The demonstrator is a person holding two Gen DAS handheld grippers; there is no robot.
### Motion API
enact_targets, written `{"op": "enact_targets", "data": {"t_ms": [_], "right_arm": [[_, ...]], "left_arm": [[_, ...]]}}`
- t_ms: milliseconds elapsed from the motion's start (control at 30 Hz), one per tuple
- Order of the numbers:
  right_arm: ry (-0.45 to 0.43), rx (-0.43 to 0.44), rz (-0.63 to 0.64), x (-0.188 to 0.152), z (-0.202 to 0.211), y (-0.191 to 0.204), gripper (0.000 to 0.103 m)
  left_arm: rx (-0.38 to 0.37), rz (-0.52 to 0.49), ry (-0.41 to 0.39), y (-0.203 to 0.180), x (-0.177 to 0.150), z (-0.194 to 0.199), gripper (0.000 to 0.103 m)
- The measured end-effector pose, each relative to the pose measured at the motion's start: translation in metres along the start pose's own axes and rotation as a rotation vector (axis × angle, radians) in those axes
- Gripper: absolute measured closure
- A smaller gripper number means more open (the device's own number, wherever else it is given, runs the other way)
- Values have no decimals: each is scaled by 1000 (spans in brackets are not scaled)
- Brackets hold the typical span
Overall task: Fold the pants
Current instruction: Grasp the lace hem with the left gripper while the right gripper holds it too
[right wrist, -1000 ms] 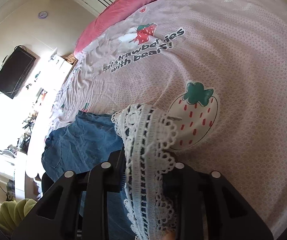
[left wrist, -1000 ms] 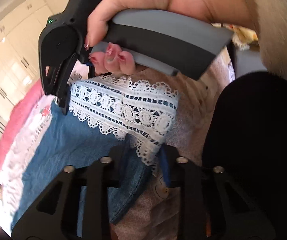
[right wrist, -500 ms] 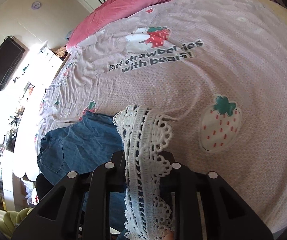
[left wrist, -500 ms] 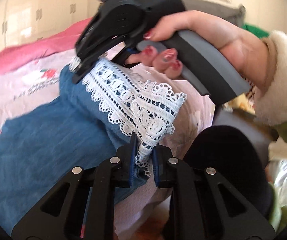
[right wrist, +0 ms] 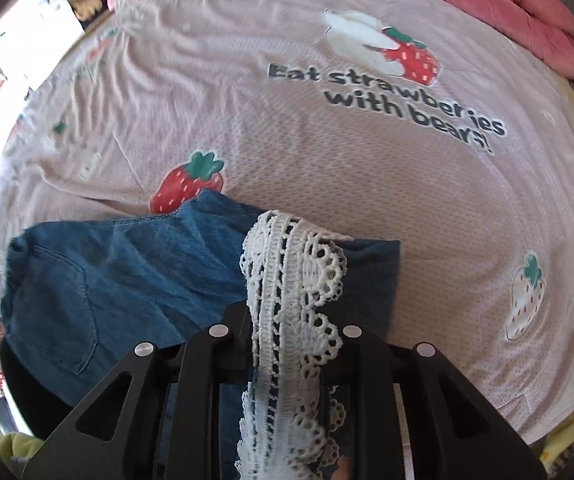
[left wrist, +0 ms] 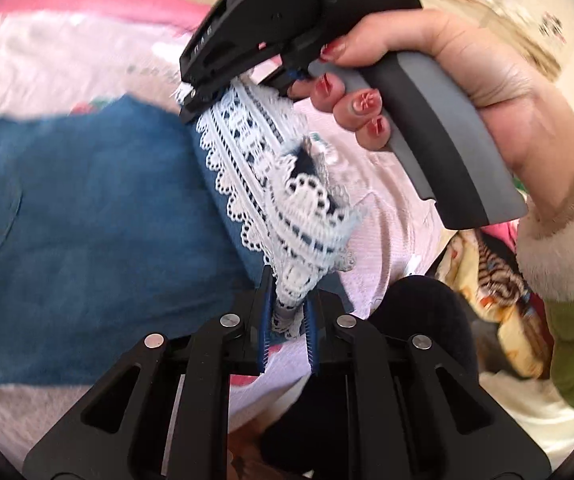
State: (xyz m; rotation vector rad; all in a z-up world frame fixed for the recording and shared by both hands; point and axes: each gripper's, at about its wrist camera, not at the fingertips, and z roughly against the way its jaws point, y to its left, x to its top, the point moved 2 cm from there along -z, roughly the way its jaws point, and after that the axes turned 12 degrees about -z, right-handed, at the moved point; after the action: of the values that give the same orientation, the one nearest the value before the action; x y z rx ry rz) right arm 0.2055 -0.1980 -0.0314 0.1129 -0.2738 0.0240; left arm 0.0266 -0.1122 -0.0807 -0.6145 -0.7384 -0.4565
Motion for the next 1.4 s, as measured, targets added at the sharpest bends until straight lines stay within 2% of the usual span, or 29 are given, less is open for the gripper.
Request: {"op": "enact_targets", "data": {"t_ms": [167, 300, 367, 433, 533, 567, 633, 733, 767, 800, 867, 1000, 1133, 1167, 1233, 1267, 1300, 1333, 1400], "right_arm": [[11, -66, 5, 1, -6, 19, 80], [7, -60, -3, 5, -1, 26, 72], [5, -4, -4, 6, 5, 32, 62], [-15, 66, 23, 8, 15, 40, 61], [-49, 205, 32, 10, 35, 45, 50], [-76, 234, 46, 10, 44, 44, 47], [-119, 241, 56, 10, 54, 39, 43], [-151, 234, 32, 9, 59, 21, 42], [-154, 226, 25, 9, 57, 15, 42], [-154, 223, 24, 9, 56, 12, 42], [-157, 197, 31, 9, 50, 6, 42], [-157, 187, 81, 8, 36, 10, 42], [-160, 125, 156, 12, 20, 25, 42], [-159, 83, 180, 12, 14, 28, 45], [-139, 33, 215, 12, 1, 31, 77], [-123, 46, 221, 11, -3, 31, 98], [-120, 54, 228, 10, -4, 32, 98], [-141, 58, 239, 8, -2, 33, 98], [-171, 120, 236, 6, 8, 36, 98]], "left_arm": [[-13, 66, -5, 8, 3, 4, 96], [-21, 106, -6, 10, 1, 4, 96], [-23, 133, -3, 20, -2, 11, 96], [-13, 143, -2, 21, -5, 14, 96], [-1, 161, 5, 24, -10, 18, 96], [1, 161, 5, 22, -10, 18, 95], [6, 160, 3, 23, -11, 23, 95], [11, 149, -10, 19, -10, 28, 86], [16, 145, -17, 20, -9, 31, 76], [21, 144, -26, 21, -7, 35, 61], [38, 151, -62, 25, -2, 48, 51], [79, 126, -117, 25, 10, 63, 46], [94, 139, -53, 30, 13, 45, 46], [97, 136, -34, 31, 13, 40, 46], [84, 146, -1, 30, 11, 28, 50], [82, 151, 7, 35, 9, 28, 57], [97, 149, 13, 36, 8, 25, 61], [104, 145, 14, 36, 7, 23, 63], [101, 152, 16, 38, 6, 22, 63]]}}
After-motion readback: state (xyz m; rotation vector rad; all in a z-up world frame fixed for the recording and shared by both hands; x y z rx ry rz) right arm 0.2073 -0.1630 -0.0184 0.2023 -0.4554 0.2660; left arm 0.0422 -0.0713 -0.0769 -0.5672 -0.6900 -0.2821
